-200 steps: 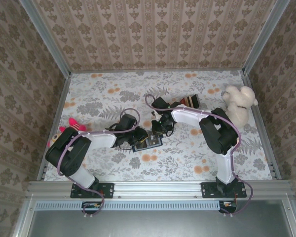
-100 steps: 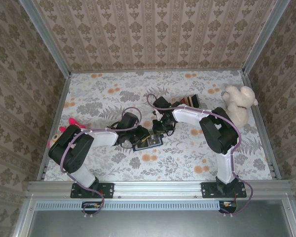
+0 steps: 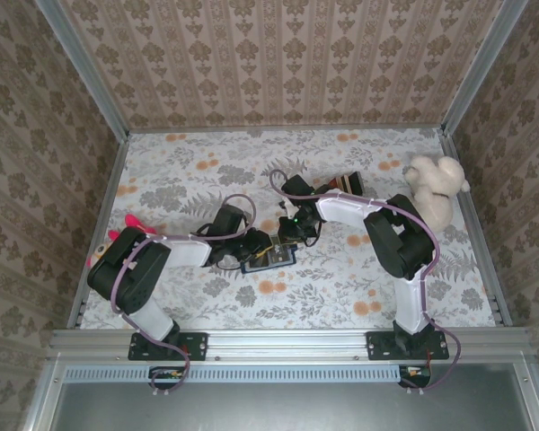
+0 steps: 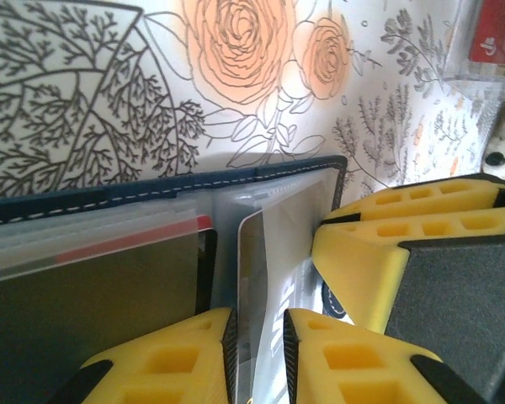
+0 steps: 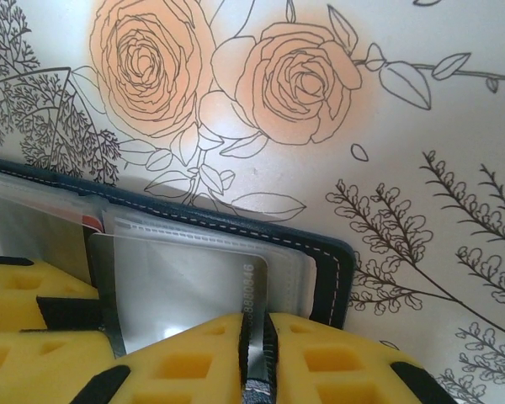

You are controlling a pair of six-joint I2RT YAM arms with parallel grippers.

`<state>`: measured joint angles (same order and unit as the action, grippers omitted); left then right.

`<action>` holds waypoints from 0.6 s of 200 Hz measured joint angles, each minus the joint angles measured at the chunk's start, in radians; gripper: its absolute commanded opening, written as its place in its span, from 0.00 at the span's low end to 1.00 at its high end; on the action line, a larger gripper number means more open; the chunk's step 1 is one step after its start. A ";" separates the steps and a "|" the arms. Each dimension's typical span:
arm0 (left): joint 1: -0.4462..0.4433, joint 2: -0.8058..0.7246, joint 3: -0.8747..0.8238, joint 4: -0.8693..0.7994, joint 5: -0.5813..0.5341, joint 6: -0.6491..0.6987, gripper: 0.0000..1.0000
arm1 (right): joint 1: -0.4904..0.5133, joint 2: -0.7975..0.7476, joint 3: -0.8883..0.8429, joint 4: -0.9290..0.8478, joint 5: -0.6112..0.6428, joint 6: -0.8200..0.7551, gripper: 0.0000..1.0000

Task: Take the credit cards out of the card holder

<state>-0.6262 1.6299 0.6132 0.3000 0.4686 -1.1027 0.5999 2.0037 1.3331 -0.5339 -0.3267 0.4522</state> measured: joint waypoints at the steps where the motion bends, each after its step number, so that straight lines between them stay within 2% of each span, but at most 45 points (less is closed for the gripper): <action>1: 0.000 0.000 0.000 0.001 0.001 0.001 0.23 | 0.000 0.000 0.000 0.000 0.000 0.000 0.17; 49: 0.021 0.019 -0.013 0.056 0.053 0.050 0.19 | -0.005 0.000 -0.005 0.007 -0.015 0.000 0.17; 120: 0.034 0.020 -0.031 0.082 0.064 0.078 0.16 | -0.007 0.000 -0.008 0.011 -0.022 0.000 0.17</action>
<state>-0.5926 1.6501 0.5823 0.3824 0.5331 -1.0245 0.5926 2.0037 1.3247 -0.5224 -0.3489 0.4522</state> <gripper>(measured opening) 0.164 0.173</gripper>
